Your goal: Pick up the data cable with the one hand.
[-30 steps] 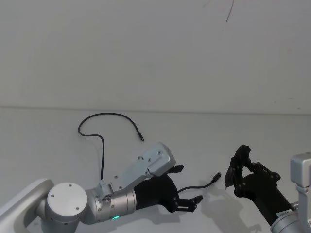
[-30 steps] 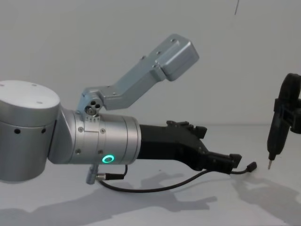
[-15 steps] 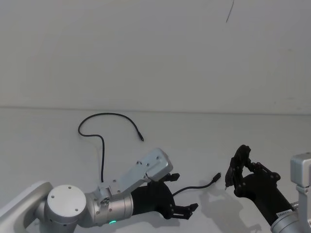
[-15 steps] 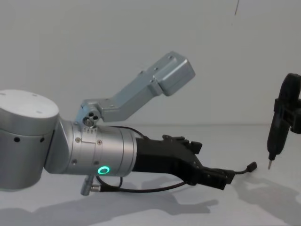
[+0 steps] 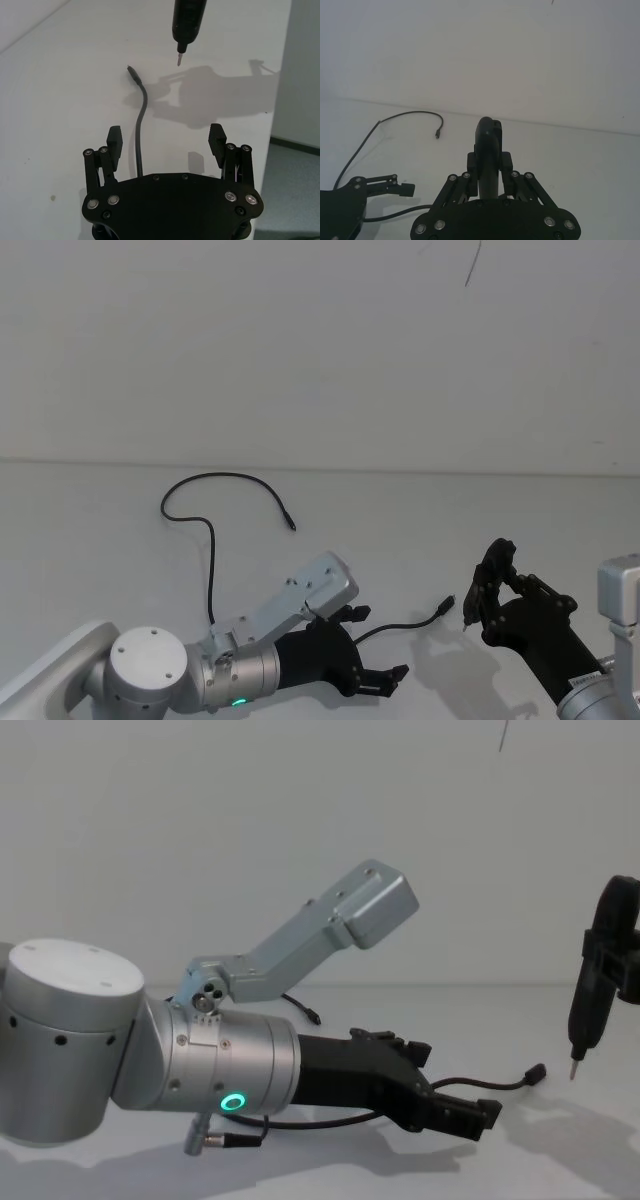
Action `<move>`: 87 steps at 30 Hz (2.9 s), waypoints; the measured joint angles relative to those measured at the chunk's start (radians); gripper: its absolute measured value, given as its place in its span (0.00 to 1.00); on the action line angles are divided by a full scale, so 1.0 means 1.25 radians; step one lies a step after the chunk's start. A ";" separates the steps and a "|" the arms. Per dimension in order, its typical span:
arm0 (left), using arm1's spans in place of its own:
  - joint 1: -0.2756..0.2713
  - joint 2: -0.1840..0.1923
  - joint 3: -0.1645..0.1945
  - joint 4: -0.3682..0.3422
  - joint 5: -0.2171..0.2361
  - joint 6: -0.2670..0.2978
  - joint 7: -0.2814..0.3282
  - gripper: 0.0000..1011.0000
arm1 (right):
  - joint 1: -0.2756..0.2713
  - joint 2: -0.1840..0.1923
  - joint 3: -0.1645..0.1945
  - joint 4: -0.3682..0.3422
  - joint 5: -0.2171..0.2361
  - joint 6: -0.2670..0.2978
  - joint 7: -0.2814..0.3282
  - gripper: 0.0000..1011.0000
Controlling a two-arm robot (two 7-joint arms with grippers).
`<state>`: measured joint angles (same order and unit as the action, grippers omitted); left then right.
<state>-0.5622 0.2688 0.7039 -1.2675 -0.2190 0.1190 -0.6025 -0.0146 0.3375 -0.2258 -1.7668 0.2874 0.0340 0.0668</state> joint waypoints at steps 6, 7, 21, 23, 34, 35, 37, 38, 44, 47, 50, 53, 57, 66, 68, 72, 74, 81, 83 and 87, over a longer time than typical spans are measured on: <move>-0.003 -0.011 -0.008 0.019 0.001 -0.007 0.006 0.99 | 0.000 0.000 0.000 0.000 0.000 0.000 0.000 0.27; -0.004 -0.013 -0.011 0.023 0.001 -0.008 0.008 0.99 | 0.000 0.000 0.000 0.000 0.000 0.000 0.000 0.27; -0.017 -0.043 -0.024 0.088 0.009 -0.021 0.021 0.99 | 0.000 0.000 0.000 0.000 0.000 0.000 0.000 0.27; -0.019 -0.047 -0.025 0.096 0.010 -0.023 0.021 0.95 | 0.000 0.000 0.000 0.000 0.000 0.000 0.000 0.27; -0.032 -0.069 -0.026 0.142 0.016 -0.033 0.018 0.69 | 0.000 0.000 0.000 0.000 0.000 0.000 0.000 0.27; -0.033 -0.070 -0.026 0.145 0.017 -0.034 0.018 0.66 | 0.000 0.000 0.000 0.000 0.000 0.000 0.000 0.27; -0.034 -0.071 -0.026 0.148 0.017 -0.035 0.017 0.59 | 0.000 0.000 0.000 0.000 0.000 0.000 0.000 0.27; -0.034 -0.072 -0.027 0.150 0.017 -0.035 0.017 0.56 | 0.000 0.000 0.000 0.000 0.000 0.000 0.000 0.27; -0.037 -0.076 -0.027 0.158 0.018 -0.037 0.015 0.36 | 0.000 0.000 0.000 0.000 0.000 0.000 0.000 0.27; -0.037 -0.077 -0.027 0.161 0.019 -0.037 0.015 0.27 | 0.000 0.000 0.000 0.000 0.000 0.000 0.000 0.27; -0.038 -0.079 -0.027 0.164 0.019 -0.038 0.015 0.20 | 0.000 0.000 0.000 0.000 0.000 0.000 0.000 0.27; -0.039 -0.080 -0.027 0.166 0.019 -0.038 0.015 0.10 | 0.000 0.000 0.000 0.000 0.000 0.000 0.000 0.27; -0.039 -0.080 -0.029 0.166 0.020 -0.040 0.014 0.04 | 0.000 0.000 0.000 0.000 0.000 0.000 0.000 0.27; -0.030 -0.076 -0.044 0.144 0.017 -0.053 0.019 0.04 | 0.000 0.000 0.000 0.000 0.000 0.000 0.000 0.27; -0.027 -0.069 -0.049 0.129 0.014 -0.055 0.019 0.04 | 0.000 0.000 0.000 0.000 0.000 0.000 0.000 0.27; -0.021 -0.052 -0.058 0.096 0.007 -0.055 0.014 0.04 | 0.000 0.000 0.000 0.000 0.000 0.000 0.000 0.27; -0.017 -0.040 -0.062 0.074 0.002 -0.055 0.007 0.04 | 0.000 0.000 0.000 0.000 0.000 0.000 0.000 0.27; -0.001 0.009 -0.074 -0.003 -0.016 -0.044 -0.022 0.04 | 0.000 0.000 0.000 0.000 0.000 0.000 0.000 0.27; 0.003 0.021 -0.076 -0.020 -0.020 -0.041 -0.028 0.04 | 0.000 0.000 0.000 0.000 0.000 0.000 0.000 0.27; 0.013 0.052 -0.081 -0.062 -0.028 -0.032 -0.043 0.04 | 0.000 0.000 0.000 0.000 0.000 0.000 0.000 0.27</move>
<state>-0.5463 0.3333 0.6020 -1.3445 -0.2543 0.0793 -0.6568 -0.0146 0.3374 -0.2258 -1.7667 0.2873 0.0340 0.0668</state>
